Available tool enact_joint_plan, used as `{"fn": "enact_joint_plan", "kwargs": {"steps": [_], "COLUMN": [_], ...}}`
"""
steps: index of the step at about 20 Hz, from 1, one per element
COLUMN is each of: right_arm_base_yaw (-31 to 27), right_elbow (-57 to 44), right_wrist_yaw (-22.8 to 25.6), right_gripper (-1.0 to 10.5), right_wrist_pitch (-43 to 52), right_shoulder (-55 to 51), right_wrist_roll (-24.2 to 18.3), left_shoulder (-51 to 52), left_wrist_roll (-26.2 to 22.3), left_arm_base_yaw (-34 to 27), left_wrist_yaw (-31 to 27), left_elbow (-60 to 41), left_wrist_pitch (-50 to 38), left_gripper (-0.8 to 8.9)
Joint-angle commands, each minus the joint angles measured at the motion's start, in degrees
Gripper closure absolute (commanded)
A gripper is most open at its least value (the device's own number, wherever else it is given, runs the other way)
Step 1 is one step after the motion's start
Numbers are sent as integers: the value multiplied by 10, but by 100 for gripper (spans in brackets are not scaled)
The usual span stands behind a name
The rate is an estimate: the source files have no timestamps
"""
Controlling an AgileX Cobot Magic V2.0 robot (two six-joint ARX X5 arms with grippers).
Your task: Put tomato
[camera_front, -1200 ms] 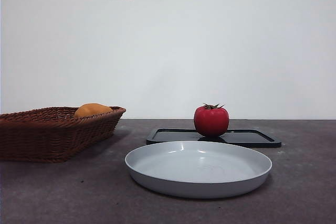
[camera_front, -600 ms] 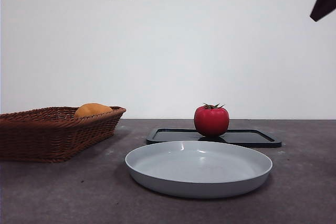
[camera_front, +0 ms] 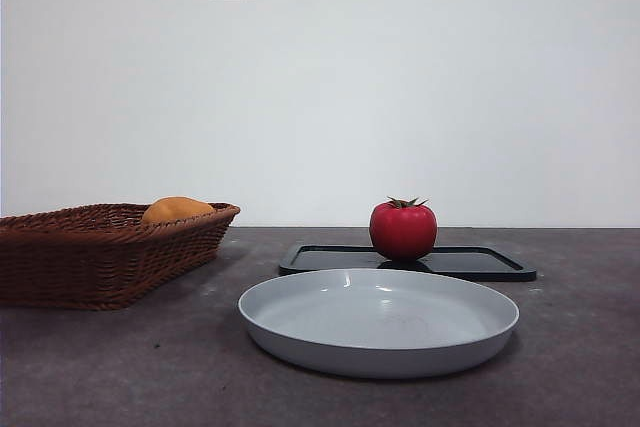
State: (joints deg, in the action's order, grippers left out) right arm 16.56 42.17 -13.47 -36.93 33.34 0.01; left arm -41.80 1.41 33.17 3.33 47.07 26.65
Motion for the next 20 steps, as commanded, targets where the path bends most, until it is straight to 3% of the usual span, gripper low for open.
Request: {"fn": "enact_joint_plan", "kwargs": {"steps": [1, 17, 18, 20], "right_arm_base_yaw": [3, 3, 3, 3], "right_elbow": [8, 8, 8, 8], "right_wrist_yaw": [0, -1, -1, 0], "right_gripper": [938, 928, 928, 928], "right_wrist_pitch": [9, 13, 13, 13], "right_shoulder": [1, 1, 1, 1], "right_wrist_roll": [0, 0, 0, 0], "left_shoulder": [-1, 8, 13, 34], "left_wrist_roll": [11, 10, -24, -44], "left_arm_base_yaw": [3, -6, -18, -69], "left_wrist_yaw": [3, 3, 1, -2], "left_elbow": [5, 4, 0, -45], "left_wrist_pitch": [-8, -10, -10, -36], "left_gripper": [794, 794, 794, 794]}}
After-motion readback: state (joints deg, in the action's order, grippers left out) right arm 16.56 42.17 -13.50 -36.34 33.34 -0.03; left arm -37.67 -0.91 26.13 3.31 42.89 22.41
